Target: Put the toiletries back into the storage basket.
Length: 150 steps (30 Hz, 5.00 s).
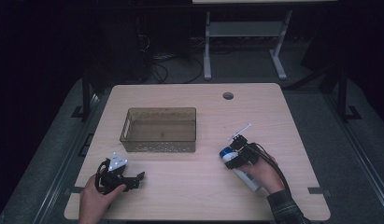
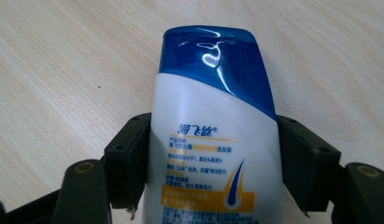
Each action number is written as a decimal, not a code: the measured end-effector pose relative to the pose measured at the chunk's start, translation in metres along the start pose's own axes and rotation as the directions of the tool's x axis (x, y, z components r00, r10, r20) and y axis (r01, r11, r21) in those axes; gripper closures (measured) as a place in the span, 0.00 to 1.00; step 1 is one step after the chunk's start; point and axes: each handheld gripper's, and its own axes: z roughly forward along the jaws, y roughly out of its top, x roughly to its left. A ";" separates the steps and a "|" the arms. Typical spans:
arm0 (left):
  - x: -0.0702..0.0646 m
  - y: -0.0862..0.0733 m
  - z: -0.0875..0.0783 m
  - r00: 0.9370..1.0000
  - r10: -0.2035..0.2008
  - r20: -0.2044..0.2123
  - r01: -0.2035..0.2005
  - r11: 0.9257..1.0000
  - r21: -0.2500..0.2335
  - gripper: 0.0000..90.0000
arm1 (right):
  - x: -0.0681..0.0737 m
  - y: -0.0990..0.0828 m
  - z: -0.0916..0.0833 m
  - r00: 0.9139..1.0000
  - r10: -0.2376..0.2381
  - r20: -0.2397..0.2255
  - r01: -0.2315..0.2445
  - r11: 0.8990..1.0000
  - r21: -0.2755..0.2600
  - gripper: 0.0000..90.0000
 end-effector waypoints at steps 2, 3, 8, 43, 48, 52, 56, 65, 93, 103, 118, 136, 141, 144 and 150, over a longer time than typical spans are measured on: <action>0.000 0.000 0.000 1.000 0.000 0.000 0.000 1.000 0.000 0.14 | 0.000 0.000 0.000 1.000 -0.001 0.000 0.001 1.000 -0.001 0.36; 0.000 0.000 0.000 1.000 -0.001 0.000 0.001 1.000 -0.001 0.14 | 0.000 0.000 0.000 1.000 -0.003 0.001 0.003 1.000 -0.001 0.36; 0.000 0.000 0.000 1.000 0.000 0.000 0.000 1.000 0.000 0.14 | 0.000 -0.001 -0.001 1.000 -0.004 0.005 0.004 1.000 -0.006 0.36; 0.000 0.000 0.000 1.000 -0.003 0.000 0.003 1.000 -0.005 0.14 | -0.010 -0.037 -0.066 0.998 0.044 -0.042 -0.057 0.911 -0.408 0.37; 0.000 0.000 0.000 1.000 -0.001 0.000 0.001 1.000 -0.004 0.14 | -0.012 -0.045 -0.074 0.998 0.047 -0.035 -0.058 0.881 -0.470 0.37; 0.000 0.000 0.000 1.000 0.000 0.000 0.000 1.000 -0.004 0.14 | -0.012 -0.050 -0.080 0.999 0.043 -0.024 -0.049 0.859 -0.510 0.37; 0.000 0.000 0.000 1.000 0.000 0.000 0.000 1.000 -0.004 0.14 | -0.012 -0.053 -0.085 0.999 0.035 -0.012 -0.036 0.828 -0.560 0.37; 0.000 0.000 0.000 1.000 -0.002 0.000 0.002 1.000 -0.006 0.14 | -0.008 -0.049 -0.090 1.000 0.024 -0.008 -0.024 0.804 -0.594 0.37; 0.000 0.000 0.000 1.000 -0.003 0.000 0.003 1.000 -0.002 0.14 | 0.014 0.007 -0.112 0.997 -0.072 0.002 0.055 0.740 -0.670 0.37; 0.000 0.000 0.000 1.000 -0.001 -0.001 0.001 1.000 -0.002 0.14 | 0.020 0.028 -0.114 0.995 -0.097 0.010 0.077 0.724 -0.686 0.37; 0.000 0.000 0.000 1.000 0.000 0.000 0.000 1.000 0.000 0.14 | 0.032 0.058 -0.114 0.992 -0.123 0.012 0.094 0.693 -0.714 0.37; 0.000 0.000 0.000 1.000 -0.001 0.000 0.001 1.000 -0.004 0.14 | 0.048 0.094 -0.102 0.987 -0.159 -0.012 0.098 0.661 -0.744 0.37; 0.000 0.000 0.000 1.000 0.000 0.000 0.000 1.000 -0.003 0.14 | 0.053 0.103 -0.096 0.985 -0.173 -0.011 0.109 0.665 -0.739 0.37; 0.000 0.000 0.000 1.000 -0.001 0.001 0.001 1.000 -0.004 0.14 | 0.056 0.108 -0.093 0.984 -0.176 -0.019 0.105 0.665 -0.739 0.37; 0.000 0.000 0.000 1.000 0.000 -0.001 0.000 1.000 -0.002 0.14 | 0.060 0.116 -0.084 0.983 -0.180 -0.027 0.101 0.662 -0.742 0.37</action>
